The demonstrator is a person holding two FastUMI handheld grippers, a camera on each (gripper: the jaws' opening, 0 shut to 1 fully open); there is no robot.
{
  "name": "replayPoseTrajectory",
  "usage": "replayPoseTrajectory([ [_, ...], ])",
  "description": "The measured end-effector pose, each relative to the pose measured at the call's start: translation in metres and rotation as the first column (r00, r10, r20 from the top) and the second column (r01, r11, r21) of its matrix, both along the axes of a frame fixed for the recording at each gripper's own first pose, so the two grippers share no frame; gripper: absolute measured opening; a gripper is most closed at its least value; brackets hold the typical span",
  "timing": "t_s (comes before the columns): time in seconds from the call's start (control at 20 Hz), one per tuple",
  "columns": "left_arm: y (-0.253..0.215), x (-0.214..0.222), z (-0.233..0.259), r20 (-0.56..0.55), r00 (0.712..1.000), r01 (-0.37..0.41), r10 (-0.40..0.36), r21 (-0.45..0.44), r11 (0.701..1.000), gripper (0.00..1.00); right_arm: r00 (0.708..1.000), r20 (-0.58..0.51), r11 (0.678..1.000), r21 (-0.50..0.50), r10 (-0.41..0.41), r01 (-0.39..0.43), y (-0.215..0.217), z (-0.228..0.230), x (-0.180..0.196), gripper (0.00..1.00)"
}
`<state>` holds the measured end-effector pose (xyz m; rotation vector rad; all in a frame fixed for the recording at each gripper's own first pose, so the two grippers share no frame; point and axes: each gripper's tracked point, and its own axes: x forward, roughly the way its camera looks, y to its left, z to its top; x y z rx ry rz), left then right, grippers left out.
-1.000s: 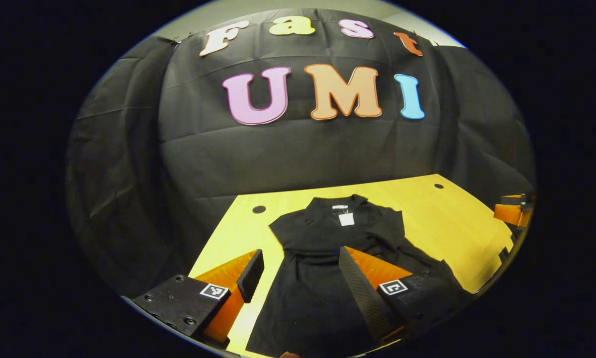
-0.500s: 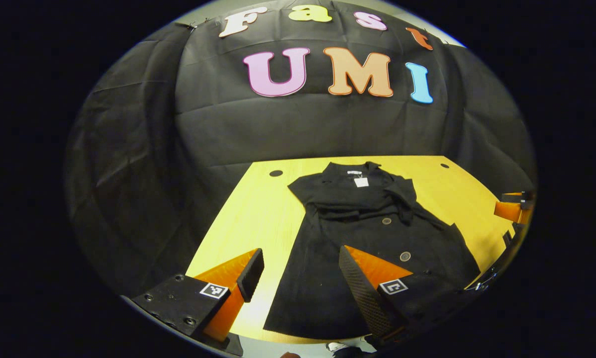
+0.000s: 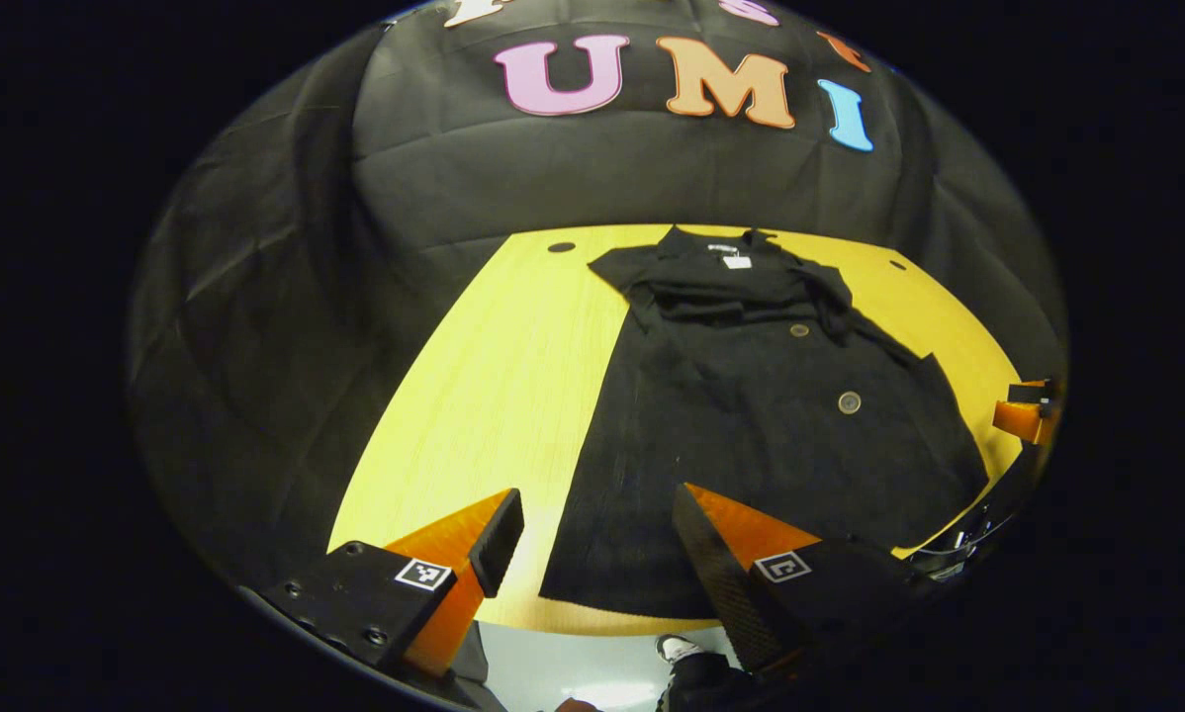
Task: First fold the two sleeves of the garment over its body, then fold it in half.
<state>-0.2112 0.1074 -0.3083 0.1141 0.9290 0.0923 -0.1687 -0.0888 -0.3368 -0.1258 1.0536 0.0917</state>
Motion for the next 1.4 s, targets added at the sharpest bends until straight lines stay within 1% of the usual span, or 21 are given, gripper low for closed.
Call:
replayPoseTrajectory([
  [0.05,0.002,-0.004,-0.005,-0.014,1.000,-0.003,0.003,-0.001,1.000,0.95,1.000,-0.021,1.000,-0.005,-0.006,0.006,-0.002,-0.006,-0.006,0.98],
  [0.1,0.004,-0.009,-0.010,-0.031,0.999,-0.009,0.008,-0.002,1.000,0.95,0.999,-0.043,1.000,-0.010,-0.013,0.013,-0.004,-0.012,-0.011,0.94],
  [0.2,0.007,-0.018,-0.024,-0.064,0.998,-0.016,0.016,-0.002,1.000,0.95,0.996,-0.088,0.999,-0.021,-0.026,0.024,-0.009,-0.023,-0.019,0.98],
  [0.25,0.010,-0.021,-0.029,-0.079,0.997,-0.019,0.019,0.000,1.000,0.95,0.994,-0.109,0.999,-0.026,-0.030,0.028,-0.010,-0.028,-0.023,0.94],
  [0.3,0.012,-0.026,-0.035,-0.092,0.996,-0.021,0.021,0.003,1.000,0.95,0.991,-0.128,0.999,-0.028,-0.033,0.029,-0.009,-0.032,-0.028,0.99],
  [0.4,0.011,-0.038,-0.047,-0.128,0.991,-0.035,0.033,-0.013,0.999,0.95,0.985,-0.168,0.999,-0.040,-0.043,0.036,-0.013,-0.044,-0.036,0.99],
  [0.45,0.011,-0.028,-0.041,-0.095,0.995,-0.026,0.024,-0.019,0.999,0.96,0.981,-0.189,0.998,-0.042,-0.047,0.039,-0.015,-0.050,-0.040,0.98],
  [0.5,0.009,-0.030,-0.044,-0.116,0.993,-0.030,0.025,-0.041,0.999,0.99,0.977,-0.209,0.998,-0.042,-0.046,0.038,-0.014,-0.055,-0.044,0.98],
  [0.55,0.009,-0.033,-0.044,-0.117,0.992,-0.044,0.036,-0.067,0.997,0.91,0.968,-0.247,0.999,-0.041,-0.038,0.028,-0.014,-0.059,-0.051,0.98],
  [0.6,0.006,-0.035,-0.046,-0.108,0.993,-0.053,0.044,-0.084,0.995,0.87,0.973,-0.230,0.999,-0.040,-0.030,0.022,-0.013,-0.056,-0.048,0.95],
  [0.65,0.004,-0.035,-0.045,-0.103,0.994,-0.042,0.033,-0.086,0.995,0.87,0.970,-0.241,0.999,-0.033,-0.024,0.017,-0.011,-0.060,-0.047,0.94],
  [0.7,-0.001,-0.033,-0.047,-0.086,0.996,-0.018,0.010,-0.091,0.996,0.79,0.972,-0.234,1.000,-0.028,-0.009,0.003,-0.009,-0.059,-0.044,0.87],
  [0.8,-0.008,-0.034,-0.048,-0.072,0.997,0.025,-0.032,-0.096,0.995,0.56,0.972,-0.236,1.000,0.009,0.007,-0.005,-0.002,-0.061,-0.042,0.51],
  [0.85,-0.016,-0.033,-0.047,-0.072,0.997,0.030,-0.039,-0.111,0.993,0.50,0.972,-0.235,1.000,0.024,0.004,0.001,0.000,-0.061,-0.040,0.33],
  [0.9,-0.019,-0.034,-0.046,-0.082,0.996,0.011,-0.019,-0.104,0.995,0.29,0.971,-0.239,0.999,0.033,0.010,-0.003,0.000,-0.063,-0.041,0.14],
  [0.95,-0.018,-0.031,-0.049,-0.085,0.996,-0.002,-0.006,-0.091,0.996,0.08,0.971,-0.238,0.999,0.046,0.030,-0.020,0.000,-0.060,-0.041,0.12],
  [1.0,-0.018,-0.030,-0.049,-0.087,0.996,-0.020,0.012,-0.092,0.996,0.05,0.970,-0.241,0.998,0.060,0.037,-0.023,-0.001,-0.061,-0.040,0.12],
  [1.05,-0.018,-0.029,-0.050,-0.082,0.996,-0.048,0.040,-0.095,0.994,0.05,0.973,-0.227,0.996,0.080,0.045,-0.027,-0.001,-0.058,-0.039,0.06],
  [1.15,-0.019,-0.029,-0.048,-0.080,0.994,-0.083,0.075,-0.106,0.991,0.01,0.977,-0.206,0.993,0.107,0.061,-0.040,0.000,-0.062,-0.039,0.03],
  [1.25,-0.020,-0.030,-0.044,-0.086,0.991,-0.114,0.105,-0.106,0.988,0.00,0.980,-0.175,0.991,0.107,0.095,-0.077,-0.002,-0.059,-0.036,0.03],
  [1.4,-0.024,-0.006,-0.006,0.013,0.990,-0.138,0.140,-0.088,0.987,0.00,0.987,-0.080,0.976,0.181,0.138,-0.122,0.011,-0.030,-0.018,0.03],
])
